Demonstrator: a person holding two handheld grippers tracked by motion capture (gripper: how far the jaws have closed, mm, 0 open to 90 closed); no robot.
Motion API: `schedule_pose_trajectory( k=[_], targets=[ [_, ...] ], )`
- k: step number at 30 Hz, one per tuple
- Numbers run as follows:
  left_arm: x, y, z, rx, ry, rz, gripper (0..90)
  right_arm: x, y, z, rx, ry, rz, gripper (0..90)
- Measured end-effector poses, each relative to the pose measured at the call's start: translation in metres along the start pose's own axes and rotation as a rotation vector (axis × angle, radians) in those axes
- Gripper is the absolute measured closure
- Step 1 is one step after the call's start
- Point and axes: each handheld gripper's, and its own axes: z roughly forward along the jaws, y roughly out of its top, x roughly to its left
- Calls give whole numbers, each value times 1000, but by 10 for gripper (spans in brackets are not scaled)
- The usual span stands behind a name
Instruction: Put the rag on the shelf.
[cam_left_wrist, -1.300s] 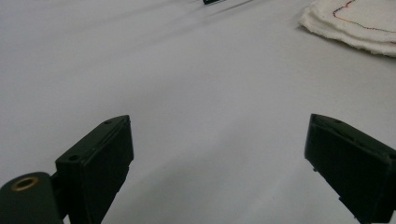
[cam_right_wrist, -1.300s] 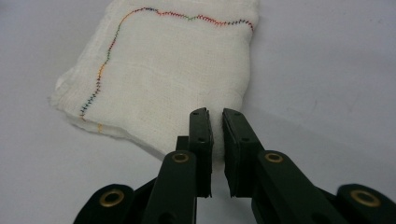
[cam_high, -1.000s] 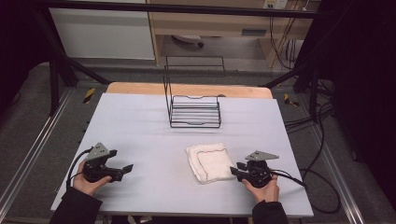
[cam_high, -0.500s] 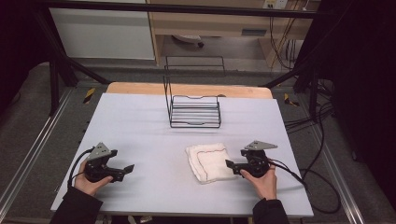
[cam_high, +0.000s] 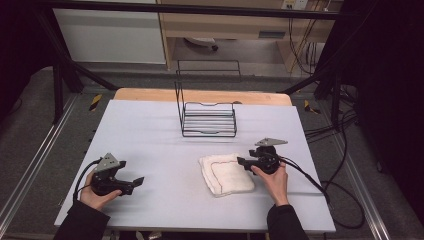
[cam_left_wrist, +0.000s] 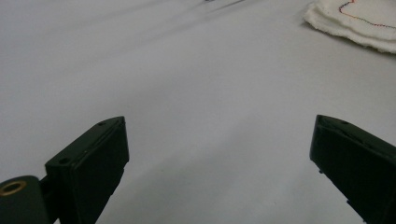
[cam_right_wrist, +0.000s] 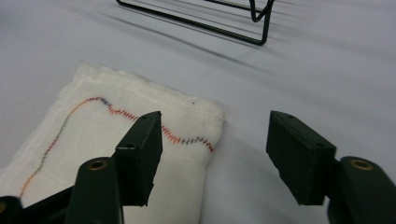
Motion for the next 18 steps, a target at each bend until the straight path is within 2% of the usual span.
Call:
schedule_pose_trajectory(
  k=[1, 5, 18],
  targets=[
    [0, 0, 0, -1, 0, 0, 46, -2, 2, 7, 1, 5, 6, 428],
    [0, 0, 0, 0, -2, 0, 46, -5, 4, 17, 24, 28, 38, 497],
    [-1, 1, 2, 3, -3, -2, 50, -4, 2, 27, 33, 65, 70, 641]
  ],
)
